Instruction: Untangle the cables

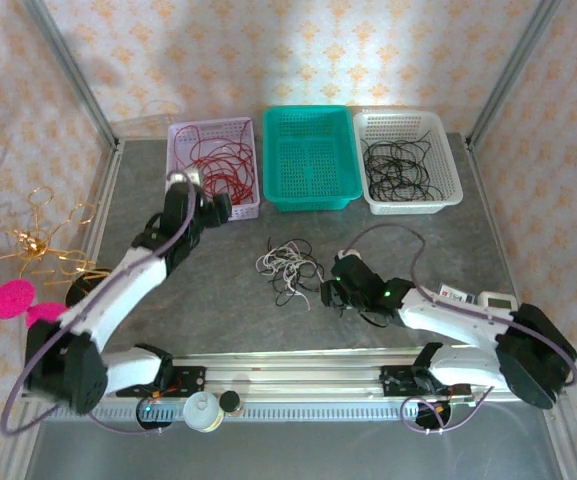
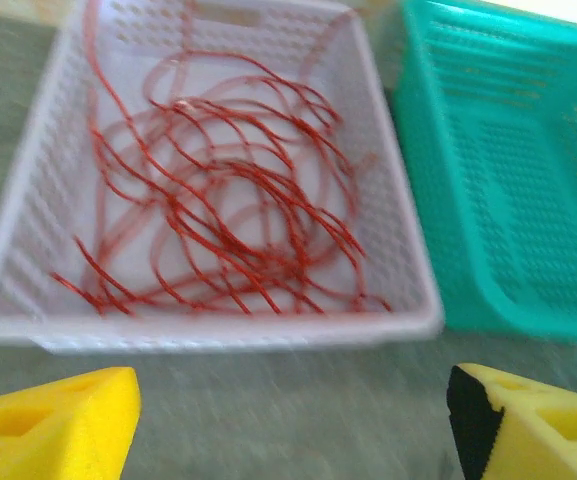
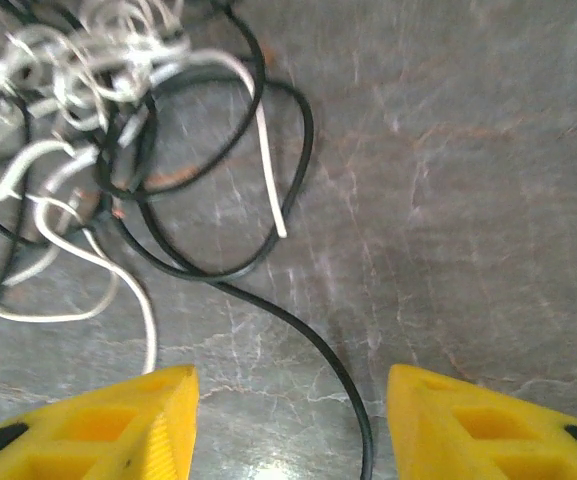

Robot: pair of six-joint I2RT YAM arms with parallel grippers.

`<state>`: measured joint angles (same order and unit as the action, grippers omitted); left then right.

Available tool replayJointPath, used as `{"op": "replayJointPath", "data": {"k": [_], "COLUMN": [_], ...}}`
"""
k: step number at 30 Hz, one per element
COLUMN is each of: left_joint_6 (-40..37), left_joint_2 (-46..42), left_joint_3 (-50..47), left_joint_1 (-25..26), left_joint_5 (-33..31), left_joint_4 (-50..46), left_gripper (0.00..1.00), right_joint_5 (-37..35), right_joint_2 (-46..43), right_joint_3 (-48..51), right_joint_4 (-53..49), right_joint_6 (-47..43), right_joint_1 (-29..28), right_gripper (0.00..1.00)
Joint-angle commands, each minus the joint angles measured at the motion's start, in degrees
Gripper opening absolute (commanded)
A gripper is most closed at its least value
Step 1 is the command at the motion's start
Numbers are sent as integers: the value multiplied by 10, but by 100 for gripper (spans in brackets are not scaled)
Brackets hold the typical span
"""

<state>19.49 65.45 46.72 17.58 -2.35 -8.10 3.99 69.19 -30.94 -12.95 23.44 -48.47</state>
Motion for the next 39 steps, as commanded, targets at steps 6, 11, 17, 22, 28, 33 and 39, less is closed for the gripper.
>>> {"op": "replayJointPath", "data": {"k": [6,11,17,22,28,33,39], "left_joint_6": [62,70,48,44,30,14,-7], "left_joint_2": [-167,-191,-168,-167,-163,-161,-139], "left_joint_3": [-128,-160,-149,-149,-130,-116,-105], "left_joint_1": [37,41,41,42,45,63,133], "left_joint_5": [74,87,128,158,227,306,342], "left_joint_4": [-4,-3,23,46,41,81,157], "left_gripper": [78,78,80,79,79,77,78], "right_joint_5": [-9,-12,1,2,-22,4,15], "right_joint_2": [100,119,131,139,88,-7,-78], "right_joint_3": [-35,-39,-27,-34,-89,-147,-234], "right_joint_4": [2,8,29,33,-61,-146,-229], "right_joint_6": [-40,-46,-52,-52,-62,-63,-43], "right_joint_1": [-1,-3,-5,-13,-32,-32,-30], "right_gripper": [52,45,35,22,0,0,0]}}
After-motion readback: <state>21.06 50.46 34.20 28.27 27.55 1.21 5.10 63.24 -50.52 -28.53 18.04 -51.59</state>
